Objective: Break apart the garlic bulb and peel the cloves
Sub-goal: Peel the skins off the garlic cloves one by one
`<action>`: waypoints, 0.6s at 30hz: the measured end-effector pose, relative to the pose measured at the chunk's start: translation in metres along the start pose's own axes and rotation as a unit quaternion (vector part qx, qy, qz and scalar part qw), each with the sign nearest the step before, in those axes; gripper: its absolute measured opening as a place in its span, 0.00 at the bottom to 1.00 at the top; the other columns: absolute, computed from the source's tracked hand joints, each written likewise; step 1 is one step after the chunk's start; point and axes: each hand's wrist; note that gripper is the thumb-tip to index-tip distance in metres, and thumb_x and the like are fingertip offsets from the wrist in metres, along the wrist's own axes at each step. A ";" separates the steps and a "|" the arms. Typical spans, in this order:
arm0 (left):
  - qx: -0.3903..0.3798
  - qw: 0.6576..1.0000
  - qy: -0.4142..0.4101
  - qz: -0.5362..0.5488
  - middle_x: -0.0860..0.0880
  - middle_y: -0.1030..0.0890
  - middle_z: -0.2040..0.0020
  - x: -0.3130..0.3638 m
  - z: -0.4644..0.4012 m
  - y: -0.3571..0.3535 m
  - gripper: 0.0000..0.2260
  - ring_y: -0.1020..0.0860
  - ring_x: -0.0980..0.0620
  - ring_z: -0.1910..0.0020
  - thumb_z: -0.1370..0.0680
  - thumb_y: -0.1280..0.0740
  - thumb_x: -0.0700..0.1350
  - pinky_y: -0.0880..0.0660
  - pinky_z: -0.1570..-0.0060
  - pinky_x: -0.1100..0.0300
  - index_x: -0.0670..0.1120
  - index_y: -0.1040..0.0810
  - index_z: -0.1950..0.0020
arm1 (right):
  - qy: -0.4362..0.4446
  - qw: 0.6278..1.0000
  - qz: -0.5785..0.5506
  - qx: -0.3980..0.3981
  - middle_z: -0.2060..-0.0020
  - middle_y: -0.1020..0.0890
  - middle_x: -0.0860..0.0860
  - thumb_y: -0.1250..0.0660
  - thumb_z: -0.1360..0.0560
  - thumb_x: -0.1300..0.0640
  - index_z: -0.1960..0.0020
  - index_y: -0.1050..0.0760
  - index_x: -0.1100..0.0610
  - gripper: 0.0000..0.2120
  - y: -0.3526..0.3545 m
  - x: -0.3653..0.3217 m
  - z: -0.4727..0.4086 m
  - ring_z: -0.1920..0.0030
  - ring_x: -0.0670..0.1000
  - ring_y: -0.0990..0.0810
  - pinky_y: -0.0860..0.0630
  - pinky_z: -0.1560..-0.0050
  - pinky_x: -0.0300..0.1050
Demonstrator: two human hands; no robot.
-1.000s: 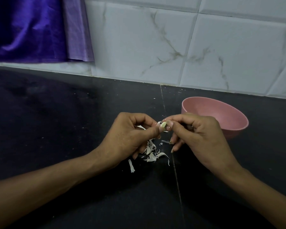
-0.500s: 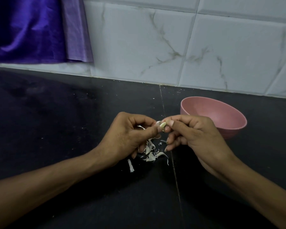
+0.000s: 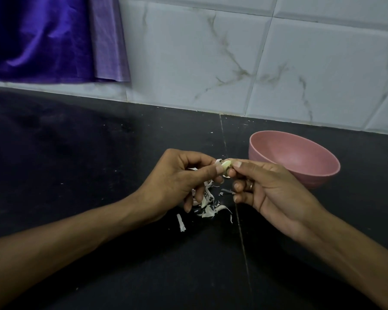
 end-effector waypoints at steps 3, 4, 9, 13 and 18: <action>-0.012 0.999 0.024 0.040 0.52 0.20 0.71 -0.002 0.000 0.000 0.07 0.29 0.56 0.79 0.23 0.32 0.42 0.34 0.83 0.66 0.38 0.18 0.52 | 0.026 0.999 0.046 0.007 0.63 0.19 0.51 0.36 0.22 0.60 0.45 0.19 0.65 0.11 0.001 -0.001 0.003 0.70 0.45 0.25 0.23 0.71 0.39; -0.014 0.998 0.032 0.054 0.51 0.20 0.70 -0.002 0.000 0.000 0.07 0.29 0.56 0.78 0.23 0.32 0.42 0.34 0.83 0.66 0.38 0.19 0.52 | 0.042 0.997 0.067 0.014 0.62 0.19 0.52 0.36 0.22 0.60 0.46 0.19 0.65 0.11 0.001 -0.001 0.005 0.70 0.46 0.25 0.23 0.71 0.40; -0.028 0.992 0.066 0.099 0.46 0.18 0.59 -0.004 -0.002 0.000 0.05 0.30 0.54 0.77 0.23 0.31 0.43 0.35 0.82 0.66 0.42 0.18 0.54 | 0.101 0.985 0.136 0.041 0.61 0.18 0.53 0.35 0.22 0.61 0.49 0.18 0.62 0.08 -0.001 -0.002 0.007 0.70 0.47 0.24 0.23 0.72 0.41; -0.045 0.985 0.098 0.137 0.45 0.19 0.57 -0.005 -0.003 0.000 0.06 0.31 0.55 0.77 0.23 0.33 0.43 0.36 0.82 0.66 0.41 0.19 0.53 | 0.119 0.978 0.166 0.046 0.61 0.18 0.51 0.35 0.22 0.61 0.51 0.17 0.60 0.08 -0.002 -0.001 0.006 0.70 0.48 0.24 0.23 0.73 0.42; -0.046 0.977 0.120 0.170 0.46 0.20 0.58 -0.006 -0.004 0.000 0.07 0.32 0.57 0.77 0.23 0.34 0.43 0.36 0.83 0.67 0.40 0.20 0.51 | 0.152 0.964 0.214 0.048 0.62 0.18 0.50 0.35 0.21 0.60 0.52 0.17 0.56 0.07 -0.001 0.001 0.007 0.71 0.49 0.23 0.22 0.73 0.42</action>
Point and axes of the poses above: each hand's wrist, its own z-axis away from the middle knuckle, its own y-axis out of the back of the hand, x = y × z
